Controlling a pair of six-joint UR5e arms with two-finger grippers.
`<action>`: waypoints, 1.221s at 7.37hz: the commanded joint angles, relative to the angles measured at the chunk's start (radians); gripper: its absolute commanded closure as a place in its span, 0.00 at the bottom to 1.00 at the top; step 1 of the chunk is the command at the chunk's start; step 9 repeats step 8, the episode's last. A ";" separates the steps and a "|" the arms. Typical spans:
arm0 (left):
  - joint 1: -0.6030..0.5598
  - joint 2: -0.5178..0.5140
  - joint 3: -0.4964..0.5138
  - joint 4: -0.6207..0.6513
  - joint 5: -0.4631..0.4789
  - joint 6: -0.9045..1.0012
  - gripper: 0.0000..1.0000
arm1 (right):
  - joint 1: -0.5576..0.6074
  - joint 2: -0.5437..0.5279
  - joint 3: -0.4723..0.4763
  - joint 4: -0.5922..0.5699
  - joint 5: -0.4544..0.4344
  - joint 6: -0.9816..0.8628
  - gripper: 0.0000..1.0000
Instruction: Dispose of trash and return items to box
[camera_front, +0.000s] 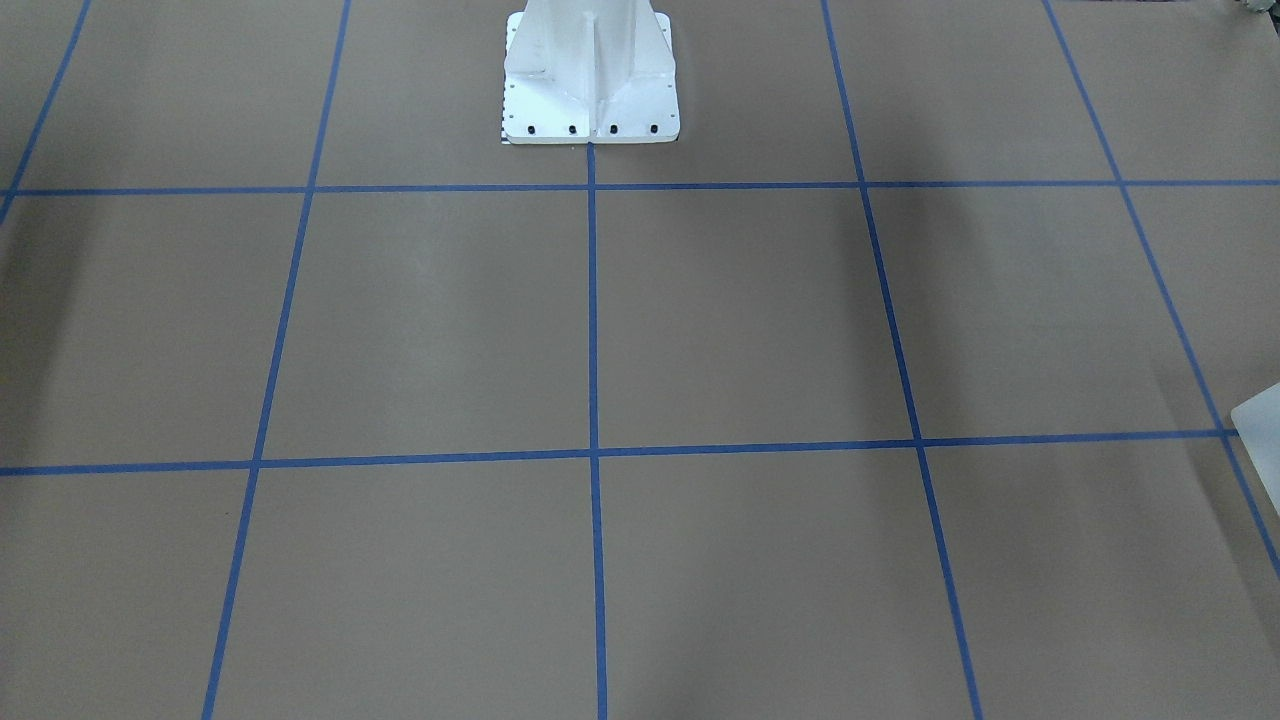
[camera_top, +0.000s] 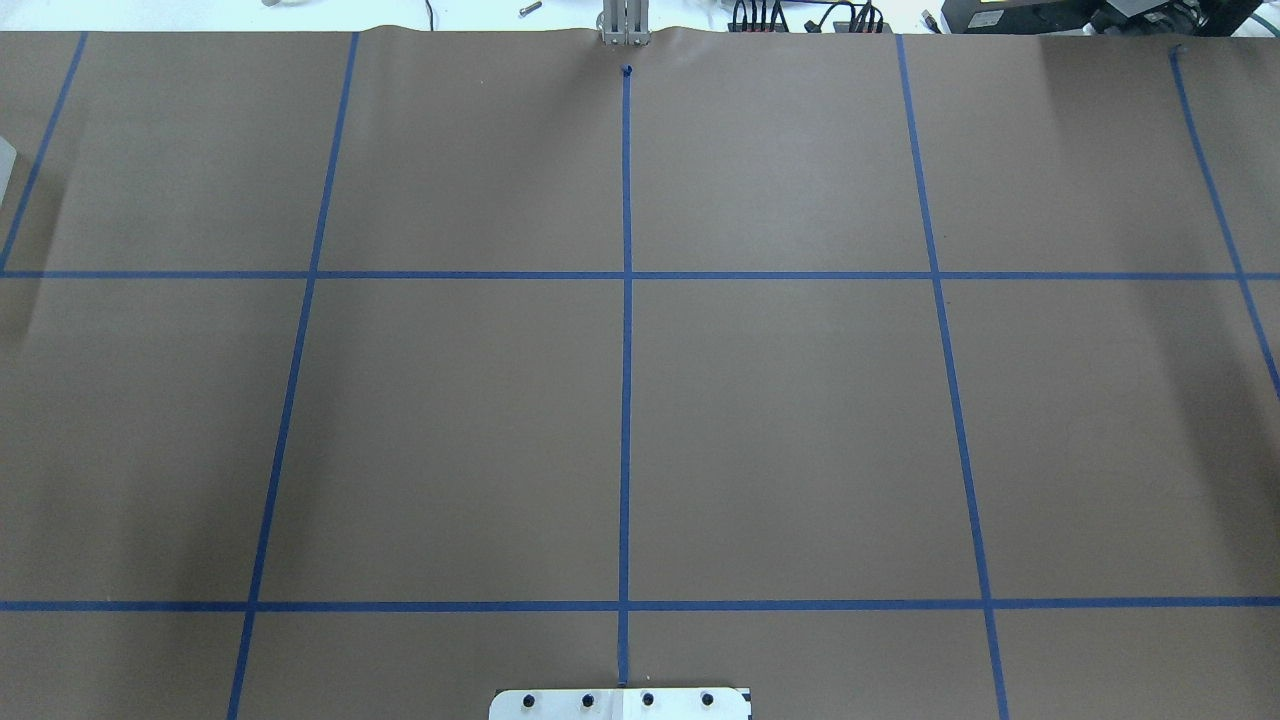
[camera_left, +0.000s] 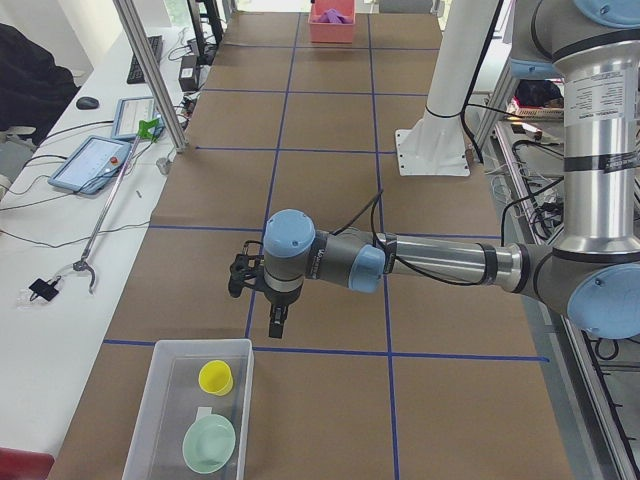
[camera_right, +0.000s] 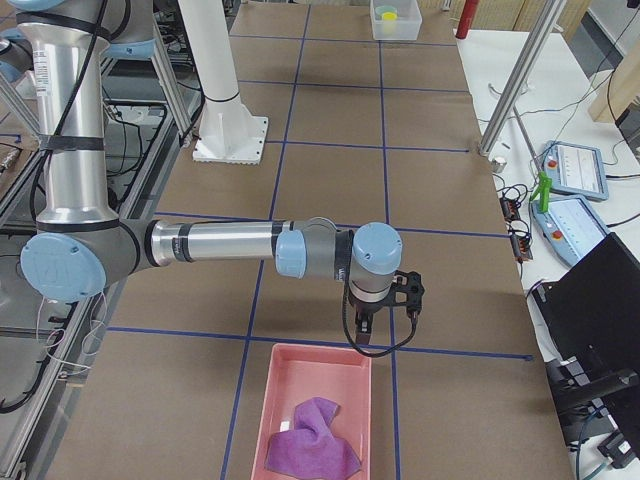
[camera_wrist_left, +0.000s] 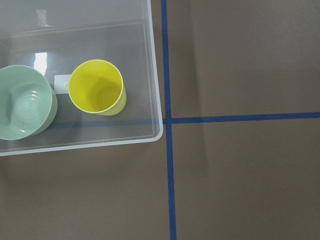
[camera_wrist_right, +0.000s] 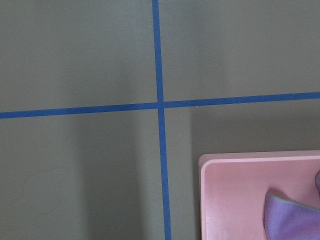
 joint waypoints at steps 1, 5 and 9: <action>0.002 -0.001 0.001 0.001 0.001 0.000 0.01 | 0.001 -0.001 -0.004 -0.001 -0.013 0.000 0.00; 0.002 -0.004 0.007 0.001 0.004 0.000 0.01 | 0.001 0.003 -0.006 -0.001 -0.007 0.001 0.00; 0.004 -0.001 0.009 0.003 0.006 0.000 0.01 | 0.001 0.005 -0.006 -0.001 -0.003 0.004 0.00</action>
